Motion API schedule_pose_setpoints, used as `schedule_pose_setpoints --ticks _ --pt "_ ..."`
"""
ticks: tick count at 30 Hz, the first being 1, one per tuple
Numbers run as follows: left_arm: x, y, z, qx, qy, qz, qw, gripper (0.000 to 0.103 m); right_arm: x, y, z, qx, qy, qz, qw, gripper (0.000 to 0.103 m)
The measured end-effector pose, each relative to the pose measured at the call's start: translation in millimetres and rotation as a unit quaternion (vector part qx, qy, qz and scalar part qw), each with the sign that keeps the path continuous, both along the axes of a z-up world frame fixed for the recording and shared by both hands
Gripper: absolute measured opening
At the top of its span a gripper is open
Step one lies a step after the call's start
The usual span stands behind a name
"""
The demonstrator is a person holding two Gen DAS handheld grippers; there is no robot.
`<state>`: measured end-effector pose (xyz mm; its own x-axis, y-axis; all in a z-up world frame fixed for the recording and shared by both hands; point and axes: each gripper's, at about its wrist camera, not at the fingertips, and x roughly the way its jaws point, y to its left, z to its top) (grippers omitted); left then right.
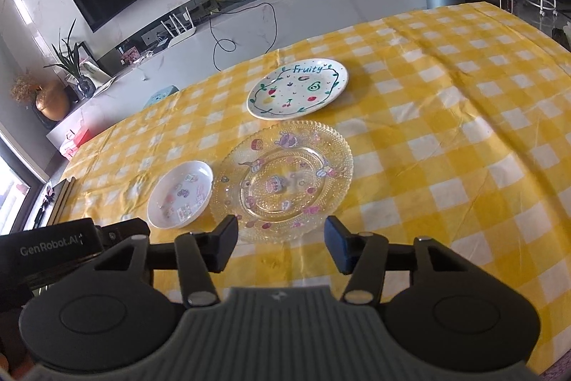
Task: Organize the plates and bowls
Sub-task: 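Move both grippers to the rim of the clear glass plate, then close both grippers on the glass plate's rim and lift it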
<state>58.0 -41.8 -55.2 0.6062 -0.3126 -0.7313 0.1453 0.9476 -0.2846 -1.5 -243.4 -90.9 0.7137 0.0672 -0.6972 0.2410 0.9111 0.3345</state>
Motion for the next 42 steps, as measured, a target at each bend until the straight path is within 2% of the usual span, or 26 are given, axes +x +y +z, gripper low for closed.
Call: schedule_pose_setpoints --ticks 7,19,24,28,32,39,42 --pt "19 -16 -20 -0.016 0.018 -0.003 0.9997 0.041 16 -16 -13 -0.014 0.018 -0.013 1.000 0.031" --pt "42 -33 -43 -0.031 0.036 0.001 0.9989 0.041 48 -60 -27 -0.019 0.014 -0.028 0.999 0.028" --pt "49 -36 -51 -0.030 0.043 0.002 0.9986 0.041 57 -69 -35 -0.002 0.018 -0.025 1.000 0.021" --pt "54 -37 -54 -0.030 0.042 0.001 0.9987 0.040 65 -67 -38 0.012 0.014 -0.015 1.000 0.020" --pt "59 -39 -55 -0.033 0.038 0.001 0.9987 0.032 74 -66 -40 0.013 0.017 -0.012 1.000 0.014" --pt "64 -42 -58 -0.022 0.024 -0.008 0.9994 0.018 83 -71 -47 0.033 0.025 -0.020 0.999 0.011" --pt "66 -42 -58 -0.020 0.021 -0.010 0.9995 0.017 84 -72 -49 0.036 0.025 -0.022 0.999 0.011"
